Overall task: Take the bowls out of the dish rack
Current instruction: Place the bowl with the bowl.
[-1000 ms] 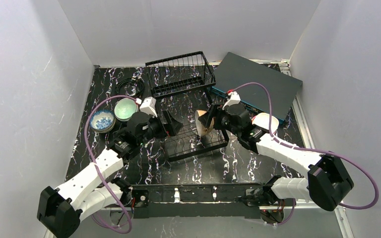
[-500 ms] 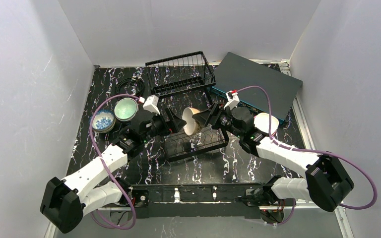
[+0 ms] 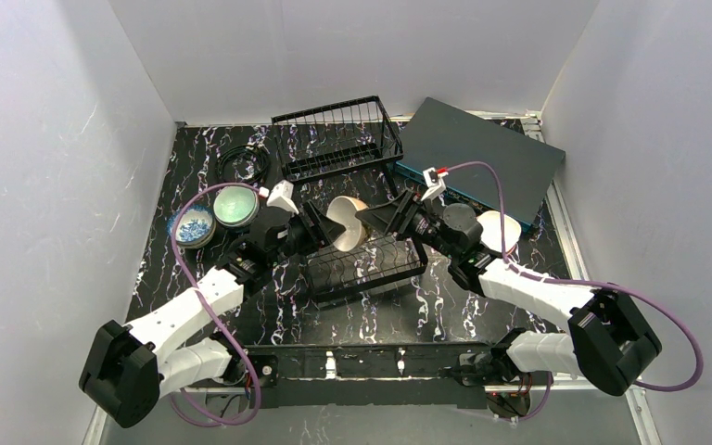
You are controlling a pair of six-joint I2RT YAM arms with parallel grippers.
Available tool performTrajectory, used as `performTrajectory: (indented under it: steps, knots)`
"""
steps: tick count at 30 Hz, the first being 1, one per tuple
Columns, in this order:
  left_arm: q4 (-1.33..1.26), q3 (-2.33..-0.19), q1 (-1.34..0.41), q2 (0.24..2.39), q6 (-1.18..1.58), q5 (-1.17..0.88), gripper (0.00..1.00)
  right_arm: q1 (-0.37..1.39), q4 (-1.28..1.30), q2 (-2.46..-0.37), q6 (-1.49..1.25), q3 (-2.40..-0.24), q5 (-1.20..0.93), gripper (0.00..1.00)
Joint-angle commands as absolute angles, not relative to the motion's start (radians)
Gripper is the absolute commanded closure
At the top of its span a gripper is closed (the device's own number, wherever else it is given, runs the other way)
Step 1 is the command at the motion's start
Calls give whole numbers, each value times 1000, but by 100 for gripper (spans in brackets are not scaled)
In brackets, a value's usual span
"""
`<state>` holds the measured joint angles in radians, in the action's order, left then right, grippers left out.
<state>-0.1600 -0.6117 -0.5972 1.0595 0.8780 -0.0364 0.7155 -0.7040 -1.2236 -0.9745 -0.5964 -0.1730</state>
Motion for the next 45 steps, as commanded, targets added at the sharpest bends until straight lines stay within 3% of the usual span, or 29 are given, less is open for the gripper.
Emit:
performTrajectory:
  steps: [1, 6, 11, 16, 19, 31, 45]
  knots:
    - [-228, -588, -592, 1057, 924, -33, 46, 711, -928, -1193, -1035, -596, -210, 69]
    - [-253, -574, -592, 1058, 950, -37, 54, 710, -972, -1195, -1052, -579, -218, 68]
    - [-270, -564, -592, 1062, 965, -41, 69, 709, -1025, -1210, -1077, -566, -236, 67]
    - [-270, -557, -592, 1047, 948, -36, 100, 709, -1044, -1228, -1082, -554, -246, 64]
    - [-247, -549, -593, 1015, 929, -15, 100, 706, -1041, -1232, -1079, -539, -243, 56]
    - [115, -656, -592, 859, 740, 173, 100, 678, -765, -1169, -883, -549, -205, 3]
    - [547, -838, -537, 802, 616, 317, 100, 660, -90, -994, -476, -720, 61, 1]
